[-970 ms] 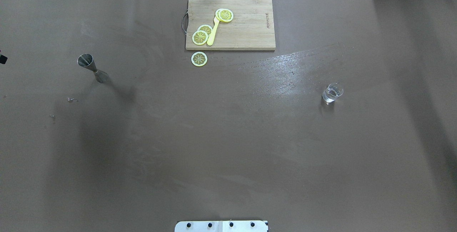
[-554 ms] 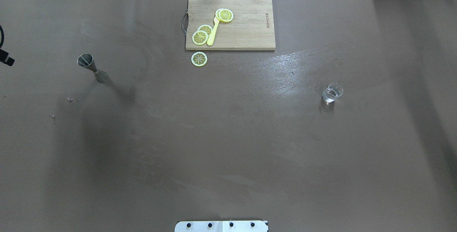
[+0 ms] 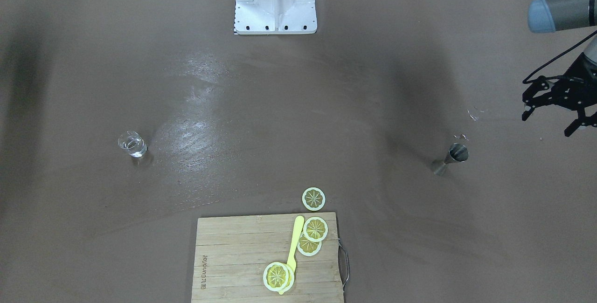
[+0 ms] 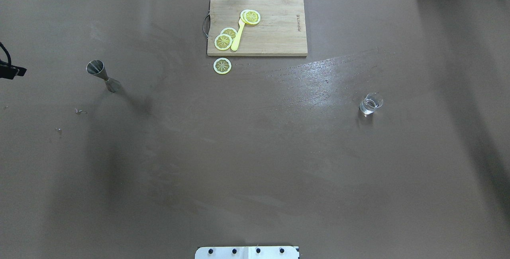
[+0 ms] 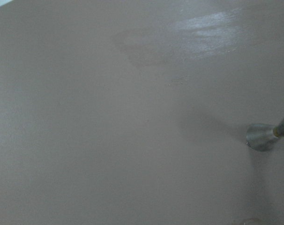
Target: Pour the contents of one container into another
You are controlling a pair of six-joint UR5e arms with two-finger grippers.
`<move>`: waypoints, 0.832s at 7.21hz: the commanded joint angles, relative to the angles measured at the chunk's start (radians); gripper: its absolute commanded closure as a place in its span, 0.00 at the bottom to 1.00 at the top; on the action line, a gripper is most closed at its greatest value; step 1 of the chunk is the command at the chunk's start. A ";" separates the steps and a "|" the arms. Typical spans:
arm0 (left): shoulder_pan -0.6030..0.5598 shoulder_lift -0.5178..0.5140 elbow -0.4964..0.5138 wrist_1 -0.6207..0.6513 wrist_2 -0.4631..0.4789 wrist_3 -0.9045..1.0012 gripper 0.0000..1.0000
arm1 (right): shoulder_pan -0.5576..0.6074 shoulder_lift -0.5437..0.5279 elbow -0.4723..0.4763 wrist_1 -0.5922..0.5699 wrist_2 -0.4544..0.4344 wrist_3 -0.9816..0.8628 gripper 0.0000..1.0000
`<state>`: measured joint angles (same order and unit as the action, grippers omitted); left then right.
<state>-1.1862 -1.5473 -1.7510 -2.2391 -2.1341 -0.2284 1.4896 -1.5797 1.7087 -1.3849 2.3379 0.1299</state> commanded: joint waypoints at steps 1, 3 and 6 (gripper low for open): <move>0.014 0.030 -0.016 -0.153 0.055 0.003 0.01 | -0.029 0.016 0.002 0.073 0.095 -0.007 0.00; 0.058 0.049 -0.005 -0.354 0.194 0.001 0.01 | -0.087 0.029 -0.006 0.189 0.100 -0.004 0.00; 0.105 0.145 -0.005 -0.567 0.336 -0.002 0.01 | -0.248 0.056 -0.136 0.560 0.083 -0.009 0.00</move>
<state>-1.0901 -1.4415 -1.7550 -2.7175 -1.8322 -0.2295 1.2967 -1.5409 1.6395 -0.9926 2.4304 0.1207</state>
